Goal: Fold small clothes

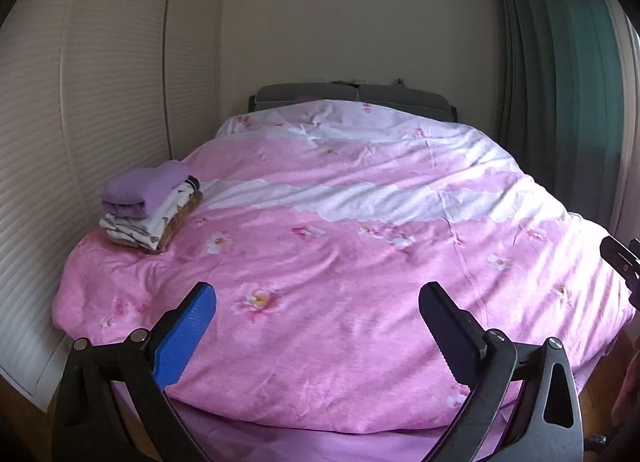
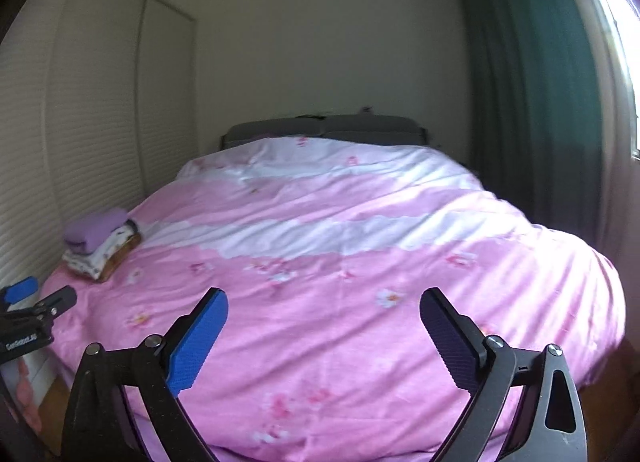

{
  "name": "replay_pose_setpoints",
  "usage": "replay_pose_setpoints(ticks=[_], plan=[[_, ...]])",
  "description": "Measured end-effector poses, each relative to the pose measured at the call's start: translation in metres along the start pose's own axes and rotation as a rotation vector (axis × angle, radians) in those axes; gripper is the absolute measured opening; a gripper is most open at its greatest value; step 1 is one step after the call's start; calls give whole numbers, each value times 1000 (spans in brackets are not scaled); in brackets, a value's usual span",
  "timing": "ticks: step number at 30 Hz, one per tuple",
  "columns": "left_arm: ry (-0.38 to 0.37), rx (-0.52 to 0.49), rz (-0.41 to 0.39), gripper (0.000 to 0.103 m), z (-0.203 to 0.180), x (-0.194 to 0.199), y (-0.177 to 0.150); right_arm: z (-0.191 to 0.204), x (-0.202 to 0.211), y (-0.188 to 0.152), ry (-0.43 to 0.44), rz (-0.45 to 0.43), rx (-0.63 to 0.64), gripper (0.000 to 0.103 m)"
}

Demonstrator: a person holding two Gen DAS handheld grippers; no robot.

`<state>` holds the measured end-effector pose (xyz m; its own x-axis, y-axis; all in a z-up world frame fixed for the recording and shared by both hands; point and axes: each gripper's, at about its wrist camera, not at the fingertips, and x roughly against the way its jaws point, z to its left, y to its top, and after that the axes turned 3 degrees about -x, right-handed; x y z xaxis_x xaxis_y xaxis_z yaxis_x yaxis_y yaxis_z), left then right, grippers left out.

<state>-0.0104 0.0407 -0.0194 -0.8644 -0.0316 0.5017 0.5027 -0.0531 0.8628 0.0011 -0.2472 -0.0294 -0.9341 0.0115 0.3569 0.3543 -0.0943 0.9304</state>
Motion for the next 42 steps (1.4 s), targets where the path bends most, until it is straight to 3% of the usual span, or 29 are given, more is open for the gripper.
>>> replay_pose_setpoints(ticks=[11,18,42], plan=[[17,-69,-13,103,-23,-1,-5,-16,5,-14,-71,-27,29,100],[17,-97,-18,103,-30,1,-7,-15,-1,-18,-39,15,12,100],[13,-79,16,103,-22,-7,-8,-13,-6,-19,-18,40,34,100]])
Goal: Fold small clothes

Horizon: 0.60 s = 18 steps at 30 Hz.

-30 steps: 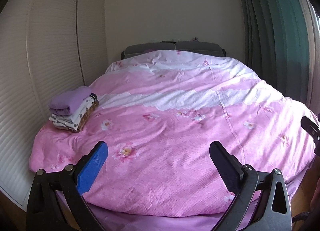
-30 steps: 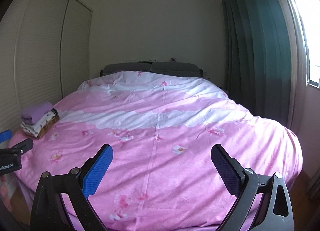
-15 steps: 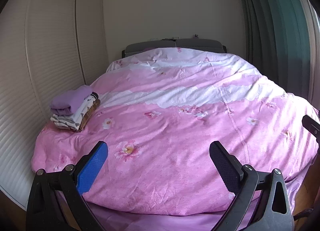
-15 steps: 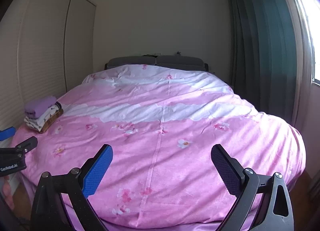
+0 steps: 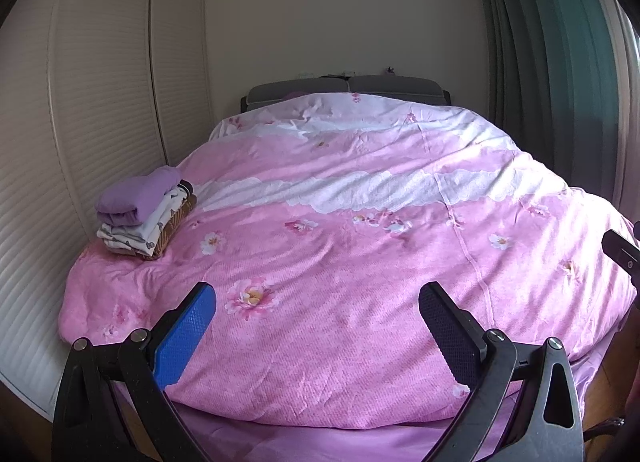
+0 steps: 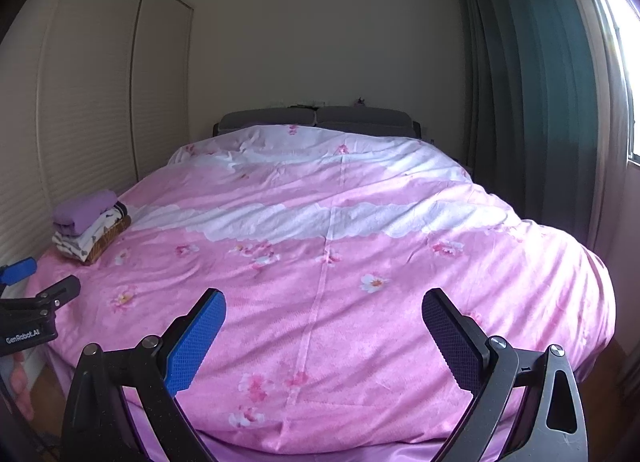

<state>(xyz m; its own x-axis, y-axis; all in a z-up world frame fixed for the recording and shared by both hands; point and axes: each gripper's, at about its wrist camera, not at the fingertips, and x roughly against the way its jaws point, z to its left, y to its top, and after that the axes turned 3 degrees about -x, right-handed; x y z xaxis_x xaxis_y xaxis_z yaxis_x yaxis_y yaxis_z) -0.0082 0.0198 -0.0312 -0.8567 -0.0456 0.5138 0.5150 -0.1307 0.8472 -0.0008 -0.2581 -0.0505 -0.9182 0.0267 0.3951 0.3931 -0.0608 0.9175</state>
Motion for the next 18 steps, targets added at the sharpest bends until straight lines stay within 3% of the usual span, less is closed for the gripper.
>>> replay_pose_setpoints(ticks=[18], plan=[[-2,0,3,103,0,0,1,1,1,2,0,0,-1,100]])
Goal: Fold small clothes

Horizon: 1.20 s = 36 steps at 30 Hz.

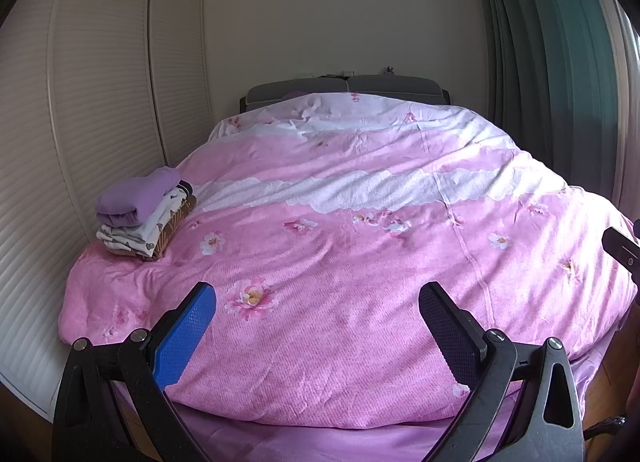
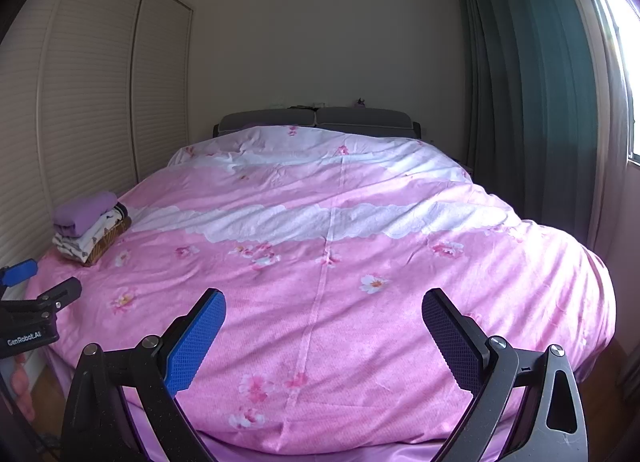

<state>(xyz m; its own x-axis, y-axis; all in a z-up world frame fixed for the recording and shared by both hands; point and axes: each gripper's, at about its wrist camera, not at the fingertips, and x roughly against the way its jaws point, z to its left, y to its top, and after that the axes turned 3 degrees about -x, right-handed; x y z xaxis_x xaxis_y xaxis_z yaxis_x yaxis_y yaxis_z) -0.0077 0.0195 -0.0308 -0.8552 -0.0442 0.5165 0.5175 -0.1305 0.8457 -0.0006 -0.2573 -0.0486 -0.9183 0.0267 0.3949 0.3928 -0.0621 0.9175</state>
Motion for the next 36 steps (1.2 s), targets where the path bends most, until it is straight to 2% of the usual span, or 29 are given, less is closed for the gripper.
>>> replay_pose_setpoints(ticks=[19,30,36], plan=[[2,-2,2,103,-3,0,0,1,0,0,2,1,-3,100],[-47,3,19,103,0,-3,0,2,1,0,5,4,-8,100],[-37,-7,15,103,1,-2,-1,10,5,-1,5,-2,-10,100]])
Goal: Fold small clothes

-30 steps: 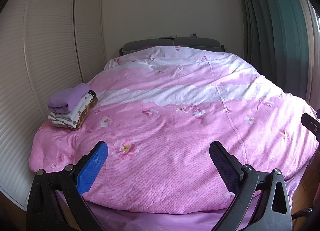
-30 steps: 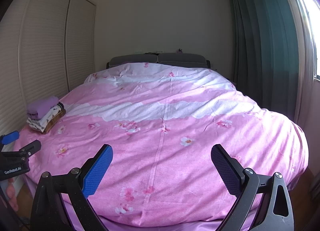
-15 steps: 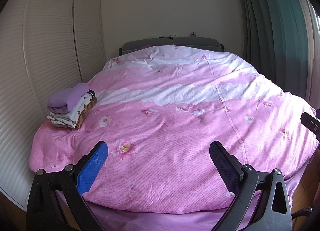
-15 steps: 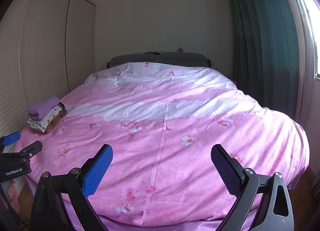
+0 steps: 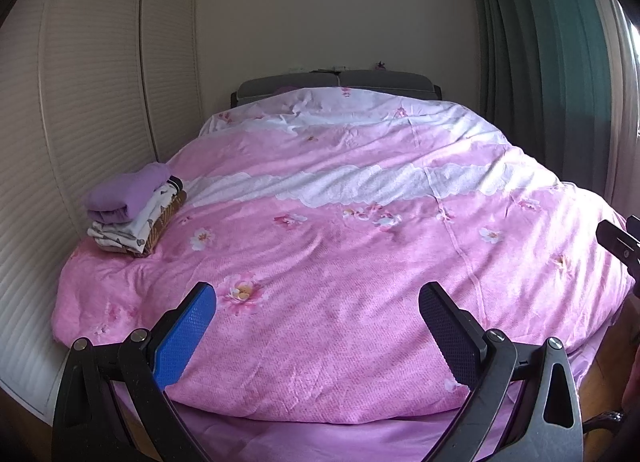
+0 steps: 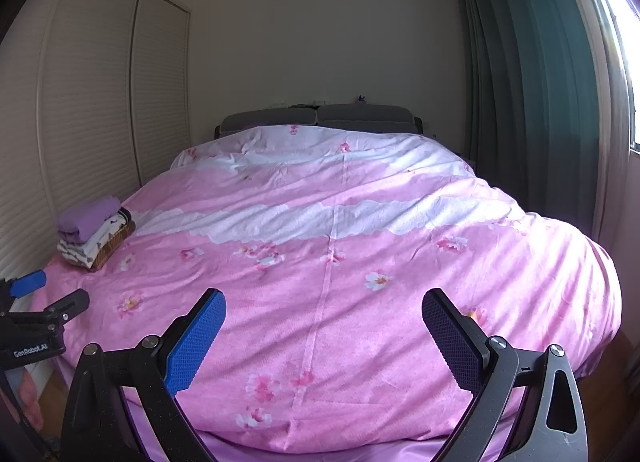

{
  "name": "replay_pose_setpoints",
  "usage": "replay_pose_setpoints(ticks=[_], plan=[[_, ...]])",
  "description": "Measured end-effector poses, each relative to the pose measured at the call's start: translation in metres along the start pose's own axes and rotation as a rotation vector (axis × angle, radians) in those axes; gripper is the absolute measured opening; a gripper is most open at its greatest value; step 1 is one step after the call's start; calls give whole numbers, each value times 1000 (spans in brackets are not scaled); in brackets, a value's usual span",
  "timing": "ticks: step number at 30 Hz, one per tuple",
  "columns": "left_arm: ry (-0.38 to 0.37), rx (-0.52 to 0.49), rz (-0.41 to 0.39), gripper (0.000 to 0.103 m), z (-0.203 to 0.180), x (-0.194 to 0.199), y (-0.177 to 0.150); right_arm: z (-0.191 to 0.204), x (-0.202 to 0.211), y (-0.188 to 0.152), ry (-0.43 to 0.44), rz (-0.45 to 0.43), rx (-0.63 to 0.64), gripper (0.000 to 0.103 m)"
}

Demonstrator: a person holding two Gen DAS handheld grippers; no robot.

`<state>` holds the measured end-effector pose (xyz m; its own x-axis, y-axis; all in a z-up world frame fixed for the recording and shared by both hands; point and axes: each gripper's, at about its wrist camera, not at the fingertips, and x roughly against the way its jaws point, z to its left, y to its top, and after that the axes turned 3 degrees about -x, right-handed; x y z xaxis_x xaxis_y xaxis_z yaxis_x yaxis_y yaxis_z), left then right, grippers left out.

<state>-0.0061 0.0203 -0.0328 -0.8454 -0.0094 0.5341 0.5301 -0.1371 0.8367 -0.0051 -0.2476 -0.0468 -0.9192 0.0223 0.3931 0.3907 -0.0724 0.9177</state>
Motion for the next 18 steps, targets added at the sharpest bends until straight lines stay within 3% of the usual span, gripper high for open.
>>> replay_pose_setpoints(ticks=[18], plan=[[-25,1,23,103,2,-4,-2,6,3,-1,-5,-8,-14,100]])
